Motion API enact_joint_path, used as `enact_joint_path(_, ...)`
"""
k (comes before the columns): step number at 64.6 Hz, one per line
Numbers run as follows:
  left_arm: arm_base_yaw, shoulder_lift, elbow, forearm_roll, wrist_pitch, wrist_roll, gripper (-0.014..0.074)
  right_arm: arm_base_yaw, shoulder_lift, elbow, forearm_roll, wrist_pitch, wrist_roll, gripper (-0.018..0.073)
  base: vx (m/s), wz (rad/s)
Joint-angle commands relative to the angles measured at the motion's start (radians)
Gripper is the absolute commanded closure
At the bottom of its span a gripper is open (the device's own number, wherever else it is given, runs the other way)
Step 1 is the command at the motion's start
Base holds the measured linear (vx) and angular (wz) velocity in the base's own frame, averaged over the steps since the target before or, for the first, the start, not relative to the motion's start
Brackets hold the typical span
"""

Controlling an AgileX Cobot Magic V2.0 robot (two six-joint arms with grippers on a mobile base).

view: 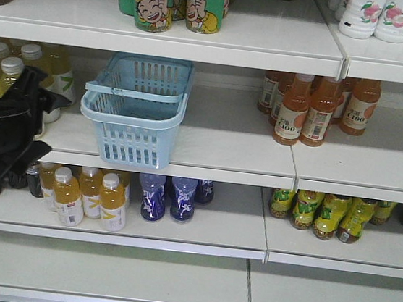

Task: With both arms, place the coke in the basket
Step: 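Reach the left gripper to the basket handle and close on it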

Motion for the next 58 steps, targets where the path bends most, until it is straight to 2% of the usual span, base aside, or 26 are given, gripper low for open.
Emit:
enact_joint_path(1, -0.038, 0.069, -0.114, -0.080, -0.020, -0.005, 0.0031, -0.007, -0.018, 0.011, -0.007, -0.071, -0.004, 0.0568, 0.00, 0.00)
enact_joint_path(18, -0.060, 0.272, -0.355, -0.126, -0.024, -0.007, 0.0031, -0.007, -0.018, 0.011, -0.007, -0.071, -0.004, 0.0568, 0.00, 0.00)
enact_joint_path(33, -0.060, 0.413, -0.512, -0.217, 0.005, -0.007, 0.0031, -0.007, -0.018, 0.011, -0.007, -0.071, -0.004, 0.0568, 0.00, 0.00)
enact_joint_path(58, -0.060, 0.552, -0.667, -0.277, -0.001, -0.009, 0.0031, -0.007, -0.018, 0.011, -0.007, -0.071, -0.004, 0.0568, 0.00, 0.00)
